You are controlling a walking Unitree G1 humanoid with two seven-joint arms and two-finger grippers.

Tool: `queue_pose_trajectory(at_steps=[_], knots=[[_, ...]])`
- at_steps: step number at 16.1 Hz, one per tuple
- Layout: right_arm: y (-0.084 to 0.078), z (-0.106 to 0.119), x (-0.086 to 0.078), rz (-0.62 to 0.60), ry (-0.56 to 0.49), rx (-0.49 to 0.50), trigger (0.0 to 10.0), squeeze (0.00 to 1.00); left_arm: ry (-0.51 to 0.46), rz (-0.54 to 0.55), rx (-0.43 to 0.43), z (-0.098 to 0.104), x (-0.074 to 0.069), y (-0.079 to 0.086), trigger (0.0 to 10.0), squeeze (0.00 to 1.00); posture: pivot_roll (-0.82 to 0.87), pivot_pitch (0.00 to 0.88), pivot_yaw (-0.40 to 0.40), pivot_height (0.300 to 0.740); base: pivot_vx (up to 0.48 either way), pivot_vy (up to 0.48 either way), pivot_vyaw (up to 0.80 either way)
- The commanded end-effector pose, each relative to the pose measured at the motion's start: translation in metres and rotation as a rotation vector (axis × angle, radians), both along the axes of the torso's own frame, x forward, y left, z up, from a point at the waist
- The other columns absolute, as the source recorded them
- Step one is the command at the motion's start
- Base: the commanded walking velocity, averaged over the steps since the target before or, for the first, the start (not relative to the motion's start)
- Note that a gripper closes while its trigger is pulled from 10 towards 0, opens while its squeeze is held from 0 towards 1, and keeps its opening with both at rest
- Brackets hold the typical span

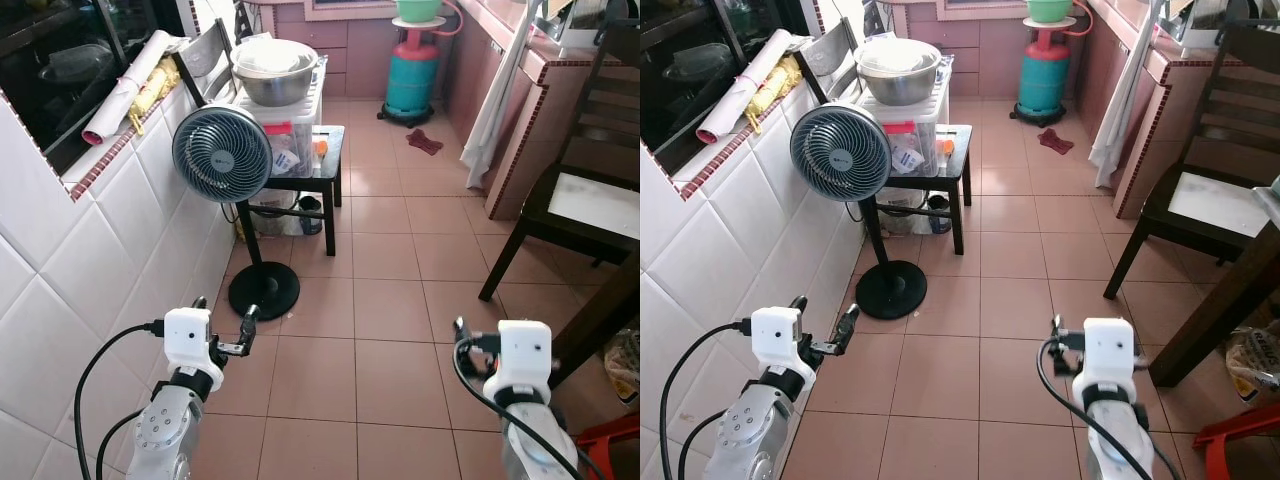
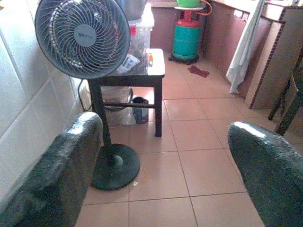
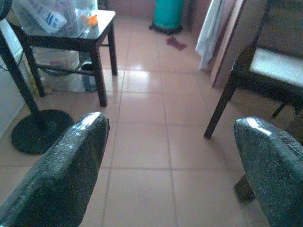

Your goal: Setting the table

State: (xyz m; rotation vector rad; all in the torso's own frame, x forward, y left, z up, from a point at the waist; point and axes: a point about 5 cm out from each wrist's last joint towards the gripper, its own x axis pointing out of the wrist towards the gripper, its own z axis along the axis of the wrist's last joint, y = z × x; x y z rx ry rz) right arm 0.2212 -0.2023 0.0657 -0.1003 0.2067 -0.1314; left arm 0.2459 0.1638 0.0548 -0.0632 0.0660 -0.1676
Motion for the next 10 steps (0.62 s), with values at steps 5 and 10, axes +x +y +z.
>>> queue_pose_trajectory(at_steps=[5, 10], knots=[[0.004, 0.004, 0.001, -0.008, -0.01, 0.067, 10.0, 1.0, 0.02, -0.018, -0.034, -0.002, -0.002, 0.0, 10.0, 1.0, -0.1, 0.0, 0.062, 0.74, 0.0, 0.0, 0.0], [0.006, 0.001, 0.001, 0.01, 0.042, 0.01, 10.0, 0.0, 0.083, 0.004, 0.019, -0.007, -0.001, 0.003, 10.0, 0.0, -0.1, 0.0, 0.064, 0.74, 0.0, 0.0, 0.0]])
